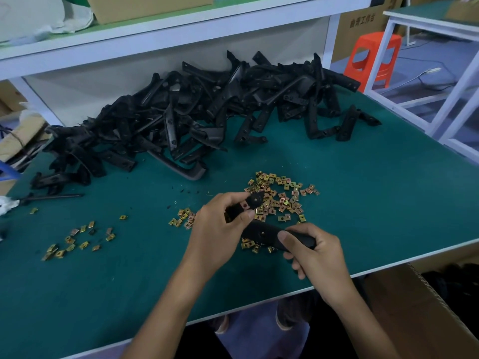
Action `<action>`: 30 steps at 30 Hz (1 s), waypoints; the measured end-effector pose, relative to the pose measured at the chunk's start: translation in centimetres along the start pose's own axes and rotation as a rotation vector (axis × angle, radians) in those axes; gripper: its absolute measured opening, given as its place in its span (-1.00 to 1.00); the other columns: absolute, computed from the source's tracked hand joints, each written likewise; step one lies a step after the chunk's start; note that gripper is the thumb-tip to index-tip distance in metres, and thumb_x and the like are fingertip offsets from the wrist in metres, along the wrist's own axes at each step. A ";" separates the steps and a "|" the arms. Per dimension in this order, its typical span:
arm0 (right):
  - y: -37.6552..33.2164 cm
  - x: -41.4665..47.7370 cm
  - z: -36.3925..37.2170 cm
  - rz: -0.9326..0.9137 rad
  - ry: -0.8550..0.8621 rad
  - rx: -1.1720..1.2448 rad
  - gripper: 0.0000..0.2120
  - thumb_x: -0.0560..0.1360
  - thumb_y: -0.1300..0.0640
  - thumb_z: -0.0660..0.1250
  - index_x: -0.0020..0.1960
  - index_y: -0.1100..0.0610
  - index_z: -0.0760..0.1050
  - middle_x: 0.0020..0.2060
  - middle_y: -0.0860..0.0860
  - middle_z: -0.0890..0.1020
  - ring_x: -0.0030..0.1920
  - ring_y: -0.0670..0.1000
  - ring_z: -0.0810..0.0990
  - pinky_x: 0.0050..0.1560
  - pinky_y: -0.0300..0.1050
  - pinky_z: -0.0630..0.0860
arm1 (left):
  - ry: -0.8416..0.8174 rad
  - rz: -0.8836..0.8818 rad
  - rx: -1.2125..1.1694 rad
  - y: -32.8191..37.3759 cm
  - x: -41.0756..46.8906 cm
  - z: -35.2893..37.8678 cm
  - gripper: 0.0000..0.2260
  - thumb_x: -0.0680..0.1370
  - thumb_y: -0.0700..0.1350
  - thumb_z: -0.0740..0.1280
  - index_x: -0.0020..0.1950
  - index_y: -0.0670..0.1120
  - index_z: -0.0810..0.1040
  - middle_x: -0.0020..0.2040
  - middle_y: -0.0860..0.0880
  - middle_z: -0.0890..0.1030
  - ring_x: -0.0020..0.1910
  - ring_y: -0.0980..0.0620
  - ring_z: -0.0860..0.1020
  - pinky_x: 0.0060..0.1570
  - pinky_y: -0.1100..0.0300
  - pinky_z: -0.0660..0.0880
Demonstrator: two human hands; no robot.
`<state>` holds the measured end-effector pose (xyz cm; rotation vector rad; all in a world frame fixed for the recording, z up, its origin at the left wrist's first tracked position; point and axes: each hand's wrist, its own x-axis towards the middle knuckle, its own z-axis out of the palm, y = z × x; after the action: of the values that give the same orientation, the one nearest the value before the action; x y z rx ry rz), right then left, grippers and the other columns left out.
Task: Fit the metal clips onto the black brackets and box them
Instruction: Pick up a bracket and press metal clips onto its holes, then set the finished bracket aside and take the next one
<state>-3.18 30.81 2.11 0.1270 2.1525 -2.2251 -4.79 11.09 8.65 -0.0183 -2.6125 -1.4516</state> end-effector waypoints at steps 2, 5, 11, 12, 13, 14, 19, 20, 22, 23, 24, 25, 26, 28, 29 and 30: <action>0.0 0.0 0.0 -0.002 0.005 0.004 -0.96 0.49 0.06 0.51 -0.12 -0.06 0.67 -0.42 0.10 0.63 -0.48 -0.01 0.48 -0.52 -0.14 0.42 | 0.011 0.013 0.008 -0.1 0.0 0.0 -0.76 0.56 -0.04 0.46 0.22 0.14 0.64 0.07 0.22 0.66 0.08 0.30 0.58 0.12 0.24 0.51; 0.0 0.0 0.1 -0.008 0.011 0.006 -0.96 0.49 0.04 0.52 -0.12 -0.07 0.67 -0.41 0.10 0.64 -0.47 -0.01 0.50 -0.50 -0.13 0.43 | 0.014 0.013 0.016 -0.5 0.0 -0.2 -0.73 0.53 0.01 0.47 0.22 0.22 0.62 0.05 0.29 0.65 0.09 0.33 0.57 0.10 0.30 0.49; 0.0 -0.2 0.0 -0.044 0.060 0.045 -0.97 0.52 0.06 0.49 -0.10 -0.03 0.67 -0.39 0.11 0.64 -0.48 0.00 0.52 -0.49 -0.13 0.46 | 0.077 0.074 0.061 -0.8 -0.3 0.3 -0.65 0.49 0.09 0.49 0.24 0.27 0.52 0.12 0.30 0.59 0.15 0.33 0.52 0.11 0.32 0.45; -0.1 -0.4 -0.1 -0.046 0.082 0.072 -0.97 0.53 0.08 0.47 -0.09 -0.02 0.67 -0.39 0.13 0.65 -0.48 0.01 0.51 -0.49 -0.13 0.46 | 0.075 0.081 0.065 -0.7 -0.5 0.4 -0.60 0.49 0.13 0.48 0.29 0.30 0.47 0.18 0.31 0.55 0.19 0.34 0.49 0.12 0.34 0.42; -0.1 -0.8 -0.4 -0.042 0.107 0.105 -0.97 0.55 0.09 0.45 -0.06 0.00 0.67 -0.37 0.15 0.65 -0.48 0.02 0.52 -0.50 -0.14 0.46 | 0.072 0.082 0.059 -0.8 -0.6 0.6 -0.54 0.48 0.17 0.46 0.35 0.31 0.42 0.22 0.32 0.52 0.22 0.34 0.47 0.14 0.33 0.39; 0.0 -1.3 -0.8 -0.033 0.135 0.143 -0.96 0.57 0.11 0.43 -0.04 0.03 0.66 -0.36 0.16 0.66 -0.47 0.03 0.52 -0.50 -0.14 0.46 | 0.073 0.084 0.042 -0.8 -0.7 0.7 -0.49 0.48 0.22 0.45 0.39 0.31 0.39 0.24 0.33 0.50 0.23 0.35 0.46 0.14 0.29 0.39; 0.9 -6.1 -5.1 0.038 0.296 0.263 -0.90 0.64 0.21 0.32 0.11 0.18 0.58 -0.32 0.15 0.66 -0.47 0.01 0.50 -0.53 -0.17 0.44 | -0.045 0.112 -0.061 -1.8 -0.4 3.0 -0.61 0.47 0.23 0.40 0.28 0.39 0.44 0.14 0.38 0.56 0.08 0.42 0.51 0.00 0.24 0.49; 1.2 -7.4 -6.1 0.061 0.327 0.280 -0.89 0.64 0.24 0.29 0.12 0.19 0.57 -0.31 0.15 0.66 -0.47 0.00 0.49 -0.54 -0.18 0.43 | -0.083 0.126 -0.071 -2.0 -0.3 4.0 -0.66 0.51 0.14 0.41 0.24 0.41 0.46 0.11 0.37 0.57 0.06 0.42 0.53 -0.03 0.29 0.52; 1.9 -10.2 -8.3 0.113 0.397 0.315 -0.84 0.65 0.31 0.23 0.14 0.22 0.56 -0.29 0.16 0.66 -0.48 0.01 0.49 -0.55 -0.19 0.41 | -0.153 0.141 -0.076 -2.2 -0.3 6.5 -0.61 0.55 -0.06 0.44 0.19 0.42 0.49 0.06 0.36 0.59 0.02 0.37 0.55 -0.03 0.44 0.50; 2.2 -11.6 -9.3 0.136 0.438 0.329 -0.81 0.64 0.33 0.20 0.16 0.22 0.57 -0.27 0.17 0.67 -0.48 0.02 0.50 -0.55 -0.19 0.40 | -0.194 0.146 -0.072 -2.2 -0.4 7.7 -0.58 0.54 -0.11 0.45 0.18 0.41 0.50 0.05 0.36 0.60 0.01 0.35 0.56 -0.02 0.45 0.50; 2.5 -13.1 -10.3 0.155 0.490 0.348 -0.78 0.64 0.35 0.19 0.17 0.22 0.57 -0.25 0.18 0.67 -0.47 0.04 0.51 -0.55 -0.19 0.39 | -0.239 0.155 -0.076 -2.0 -0.5 8.8 -0.58 0.54 -0.11 0.45 0.18 0.41 0.51 0.05 0.36 0.61 0.00 0.34 0.57 -0.01 0.38 0.52; 2.8 -14.5 -11.3 0.168 0.550 0.377 -0.76 0.63 0.36 0.18 0.17 0.21 0.57 -0.23 0.20 0.68 -0.47 0.06 0.51 -0.55 -0.18 0.38 | -0.285 0.164 -0.085 -1.8 -0.7 9.8 -0.61 0.53 -0.06 0.47 0.20 0.39 0.51 0.06 0.34 0.61 0.00 0.34 0.58 -0.02 0.30 0.55; 3.0 -15.8 -12.3 0.181 0.613 0.410 -0.75 0.63 0.36 0.17 0.19 0.20 0.57 -0.21 0.22 0.68 -0.47 0.08 0.52 -0.54 -0.16 0.38 | -0.324 0.173 -0.094 -1.5 -0.9 10.5 -0.63 0.52 0.01 0.48 0.23 0.37 0.51 0.07 0.32 0.62 0.00 0.33 0.58 -0.02 0.26 0.56; 3.4 -17.8 -14.3 0.192 0.745 0.448 -0.74 0.66 0.30 0.18 0.22 0.14 0.58 -0.15 0.22 0.69 -0.43 0.10 0.53 -0.52 -0.10 0.41 | -0.384 0.223 -0.086 -0.9 -1.4 11.7 -0.63 0.50 0.11 0.46 0.28 0.31 0.51 0.10 0.28 0.62 0.02 0.31 0.58 0.02 0.37 0.52; 3.3 -18.4 -15.3 0.185 0.809 0.462 -0.74 0.67 0.26 0.19 0.25 0.09 0.58 -0.12 0.21 0.70 -0.40 0.09 0.55 -0.49 -0.08 0.43 | -0.402 0.243 -0.082 -0.6 -1.6 12.0 -0.63 0.49 0.12 0.43 0.29 0.29 0.51 0.10 0.27 0.63 0.03 0.31 0.58 0.01 0.46 0.48; 3.1 -18.6 -16.4 0.167 0.870 0.494 -0.74 0.68 0.23 0.21 0.29 0.05 0.55 -0.08 0.18 0.71 -0.36 0.08 0.57 -0.48 -0.08 0.45 | -0.415 0.246 -0.086 -0.2 -1.8 12.2 -0.63 0.48 0.12 0.40 0.28 0.28 0.52 0.10 0.27 0.63 0.02 0.31 0.58 -0.01 0.53 0.45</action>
<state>16.07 46.60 0.16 1.4578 1.6317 -2.8476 -4.60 21.41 1.84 -0.6946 -2.7190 -1.6076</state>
